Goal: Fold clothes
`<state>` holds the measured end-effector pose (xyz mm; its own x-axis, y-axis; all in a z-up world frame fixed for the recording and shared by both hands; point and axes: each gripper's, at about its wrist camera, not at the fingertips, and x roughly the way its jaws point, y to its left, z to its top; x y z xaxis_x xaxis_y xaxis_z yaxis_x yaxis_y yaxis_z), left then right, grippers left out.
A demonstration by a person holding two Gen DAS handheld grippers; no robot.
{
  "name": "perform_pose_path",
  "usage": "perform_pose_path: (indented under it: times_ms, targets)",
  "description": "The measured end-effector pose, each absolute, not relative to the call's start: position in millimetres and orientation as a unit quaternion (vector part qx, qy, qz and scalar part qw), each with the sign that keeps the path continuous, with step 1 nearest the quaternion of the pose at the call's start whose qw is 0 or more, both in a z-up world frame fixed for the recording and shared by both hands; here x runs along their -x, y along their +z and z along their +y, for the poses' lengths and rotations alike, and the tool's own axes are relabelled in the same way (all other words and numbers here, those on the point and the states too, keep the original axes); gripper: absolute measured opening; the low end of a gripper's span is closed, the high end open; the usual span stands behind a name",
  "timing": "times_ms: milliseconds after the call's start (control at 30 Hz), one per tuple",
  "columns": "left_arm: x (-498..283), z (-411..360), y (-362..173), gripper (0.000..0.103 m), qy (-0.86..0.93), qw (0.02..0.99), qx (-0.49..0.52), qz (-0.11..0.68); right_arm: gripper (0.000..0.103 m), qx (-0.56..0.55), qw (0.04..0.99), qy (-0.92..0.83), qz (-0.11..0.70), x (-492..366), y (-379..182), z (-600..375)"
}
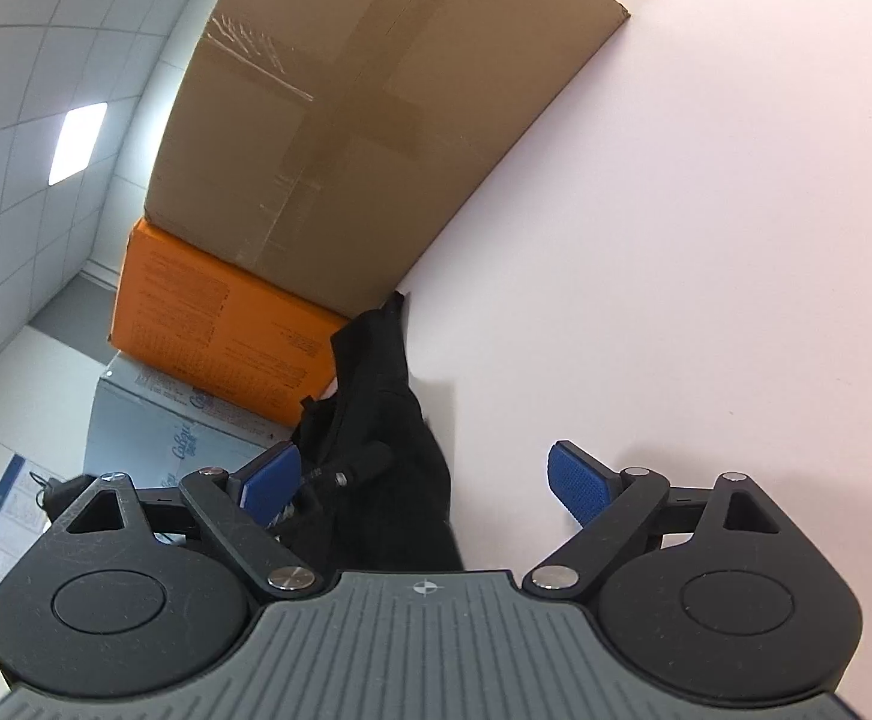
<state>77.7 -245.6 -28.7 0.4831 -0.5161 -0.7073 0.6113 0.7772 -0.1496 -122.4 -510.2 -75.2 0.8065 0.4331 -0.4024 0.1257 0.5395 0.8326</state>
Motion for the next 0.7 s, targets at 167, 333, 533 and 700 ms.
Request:
perform_pose_path:
  times_ms: [167,333,533,700]
  targets:
    - [-82,-206,-31,0.003,-0.285,0.876,-0.029,0.388,0.089,-0.470,0.805,0.151,0.328,100,-84,-493]
    - [-91,-167,-44,0.018,-0.253,0.874,0.009,0.414,0.089,-0.405,0.800,0.220,0.384,56,-86,-442]
    - [-97,-155,-47,0.022,-0.251,0.878,0.021,0.408,0.003,-0.355,0.818,0.225,0.393,21,-87,-415]
    - [-93,-141,-36,0.054,-0.241,0.887,0.051,0.391,0.003,-0.181,0.918,0.101,0.337,33,-40,-435]
